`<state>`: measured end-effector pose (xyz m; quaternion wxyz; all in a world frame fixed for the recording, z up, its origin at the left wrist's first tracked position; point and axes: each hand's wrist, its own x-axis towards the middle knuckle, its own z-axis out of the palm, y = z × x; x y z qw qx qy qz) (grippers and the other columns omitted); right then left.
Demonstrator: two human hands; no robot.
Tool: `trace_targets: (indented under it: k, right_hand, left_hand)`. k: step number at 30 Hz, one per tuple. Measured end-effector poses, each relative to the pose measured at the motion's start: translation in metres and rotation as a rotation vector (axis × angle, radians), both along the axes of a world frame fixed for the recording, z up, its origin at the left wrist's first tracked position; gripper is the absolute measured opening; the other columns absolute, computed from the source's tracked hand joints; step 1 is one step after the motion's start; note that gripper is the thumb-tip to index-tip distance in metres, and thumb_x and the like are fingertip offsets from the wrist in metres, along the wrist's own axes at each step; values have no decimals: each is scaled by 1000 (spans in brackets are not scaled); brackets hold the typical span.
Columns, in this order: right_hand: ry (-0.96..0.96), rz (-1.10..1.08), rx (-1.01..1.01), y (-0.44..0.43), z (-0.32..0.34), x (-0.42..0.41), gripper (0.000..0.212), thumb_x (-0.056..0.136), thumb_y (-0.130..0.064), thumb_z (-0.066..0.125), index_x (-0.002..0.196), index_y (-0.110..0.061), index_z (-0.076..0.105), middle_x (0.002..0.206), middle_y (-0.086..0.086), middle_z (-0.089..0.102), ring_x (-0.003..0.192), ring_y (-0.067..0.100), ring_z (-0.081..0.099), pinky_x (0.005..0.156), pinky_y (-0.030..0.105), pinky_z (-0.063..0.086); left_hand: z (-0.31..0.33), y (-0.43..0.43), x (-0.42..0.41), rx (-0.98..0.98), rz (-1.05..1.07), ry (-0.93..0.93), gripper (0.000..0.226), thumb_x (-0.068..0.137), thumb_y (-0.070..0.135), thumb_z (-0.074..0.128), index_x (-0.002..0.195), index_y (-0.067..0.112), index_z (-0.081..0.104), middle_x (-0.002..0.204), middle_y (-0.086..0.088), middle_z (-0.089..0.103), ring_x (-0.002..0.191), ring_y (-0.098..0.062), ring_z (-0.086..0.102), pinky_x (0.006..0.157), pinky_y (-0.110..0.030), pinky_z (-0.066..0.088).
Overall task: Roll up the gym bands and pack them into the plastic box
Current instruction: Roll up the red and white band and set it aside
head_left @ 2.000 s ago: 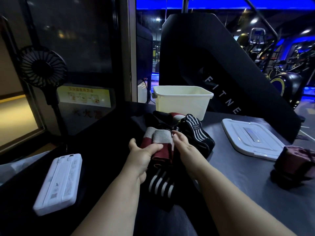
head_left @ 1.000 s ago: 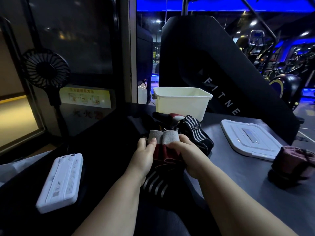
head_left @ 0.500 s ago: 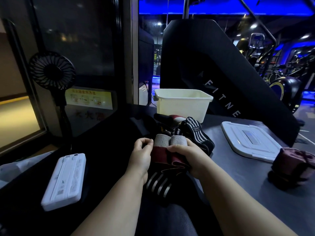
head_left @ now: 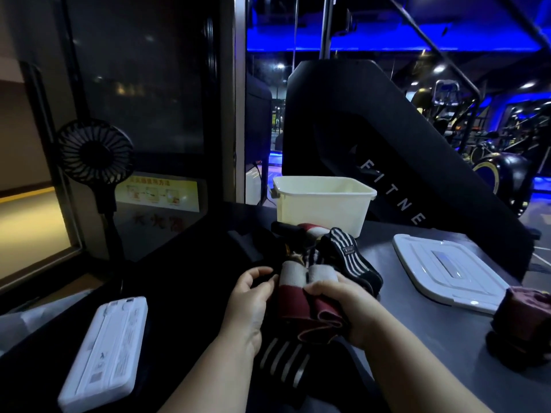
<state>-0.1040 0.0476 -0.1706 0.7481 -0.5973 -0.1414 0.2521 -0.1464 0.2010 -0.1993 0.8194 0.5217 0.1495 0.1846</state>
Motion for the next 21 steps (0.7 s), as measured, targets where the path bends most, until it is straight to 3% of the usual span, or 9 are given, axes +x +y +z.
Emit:
trace_targets:
  k: [4,9,12,15,21]
  right_hand:
    - [-2,2,-20,3,4,-3,46,62,-7,71,106,-4,60,81,17,68,65,27,65,56,33,54]
    - [9,-33,-69,5,3,-4,21,81,2,64,99,-6,61,74,14,67,61,24,64,53,30,53]
    - [18,-48,-78,2,6,-4,19,82,1,62,99,-7,60,78,15,66,62,24,64,54,30,53]
    - [50,-39,-78,-2,8,-4,32,71,-3,70,101,-9,60,78,16,66,60,24,64,52,31,53]
    - [95,7,-122,-14,13,-4,8,86,-3,56,94,-5,54,59,11,63,44,20,60,44,24,51]
  left_hand:
    - [2,0,4,-62,38,25,7,90,6,65,91,11,61,69,-6,64,52,-13,58,44,-20,47]
    - [0,-1,12,-60,144,81,19,85,2,66,78,13,53,67,-10,57,56,-20,52,49,-25,43]
    - [-2,-2,13,-27,186,107,16,84,4,67,79,12,54,70,-11,57,61,-22,52,55,-29,44]
    - [-3,-2,13,3,218,141,16,82,11,70,82,11,54,77,-12,57,70,-24,52,65,-35,45]
    - [-2,4,11,-2,274,201,13,82,12,66,79,14,53,69,-5,50,66,-21,47,66,-34,44]
